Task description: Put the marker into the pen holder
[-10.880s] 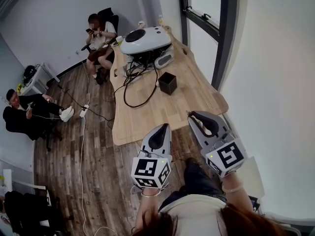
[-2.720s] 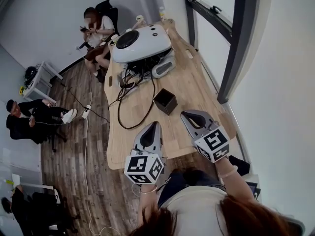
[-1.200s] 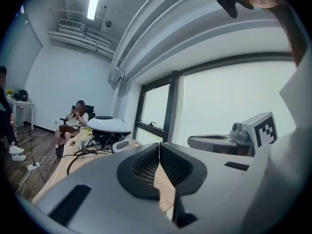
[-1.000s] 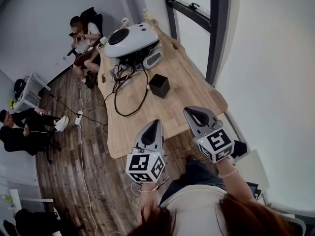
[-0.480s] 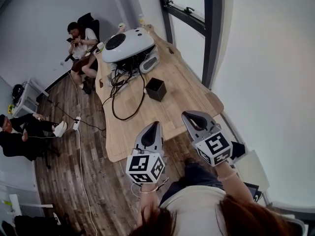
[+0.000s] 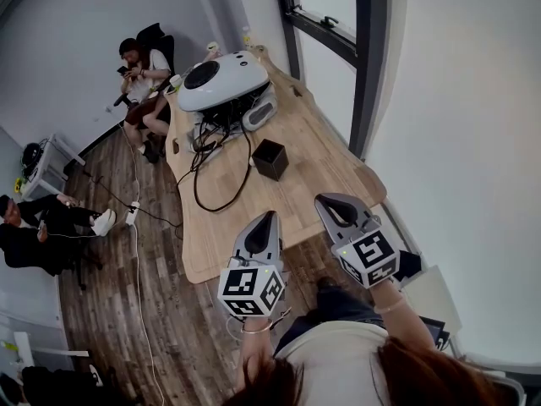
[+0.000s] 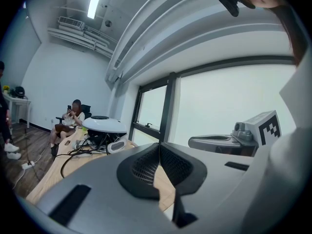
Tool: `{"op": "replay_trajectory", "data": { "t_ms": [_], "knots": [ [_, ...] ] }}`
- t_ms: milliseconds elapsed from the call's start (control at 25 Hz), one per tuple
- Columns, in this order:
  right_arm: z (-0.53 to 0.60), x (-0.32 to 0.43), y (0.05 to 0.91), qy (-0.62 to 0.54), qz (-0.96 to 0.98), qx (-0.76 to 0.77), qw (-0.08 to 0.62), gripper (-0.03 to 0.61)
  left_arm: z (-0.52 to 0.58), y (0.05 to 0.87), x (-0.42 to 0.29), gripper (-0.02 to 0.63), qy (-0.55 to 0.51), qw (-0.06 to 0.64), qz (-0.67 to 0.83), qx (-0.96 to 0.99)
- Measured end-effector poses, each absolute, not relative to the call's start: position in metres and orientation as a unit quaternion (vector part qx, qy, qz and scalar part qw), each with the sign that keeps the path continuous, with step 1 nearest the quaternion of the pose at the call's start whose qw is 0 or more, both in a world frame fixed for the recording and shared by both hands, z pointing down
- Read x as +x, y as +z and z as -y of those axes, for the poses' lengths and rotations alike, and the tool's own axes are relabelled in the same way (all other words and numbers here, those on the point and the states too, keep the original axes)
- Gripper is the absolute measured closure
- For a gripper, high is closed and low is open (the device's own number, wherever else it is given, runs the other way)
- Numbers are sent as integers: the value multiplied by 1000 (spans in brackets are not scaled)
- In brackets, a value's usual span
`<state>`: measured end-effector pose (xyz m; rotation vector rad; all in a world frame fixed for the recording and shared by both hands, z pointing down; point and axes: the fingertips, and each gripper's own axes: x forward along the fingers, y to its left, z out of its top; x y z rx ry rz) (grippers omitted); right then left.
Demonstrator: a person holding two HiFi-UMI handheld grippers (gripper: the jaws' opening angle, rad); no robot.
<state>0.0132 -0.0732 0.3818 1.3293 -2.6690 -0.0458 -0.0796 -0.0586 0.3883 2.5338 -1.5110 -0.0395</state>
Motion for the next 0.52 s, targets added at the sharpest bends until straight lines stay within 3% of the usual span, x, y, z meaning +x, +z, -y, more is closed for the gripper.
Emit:
{"op": "replay_trajectory", "data": {
  "t_ms": [520],
  "knots": [
    [94, 26, 392, -12, 889, 449, 91, 551, 86, 397, -69, 592, -11, 105, 507, 856]
  ]
}}
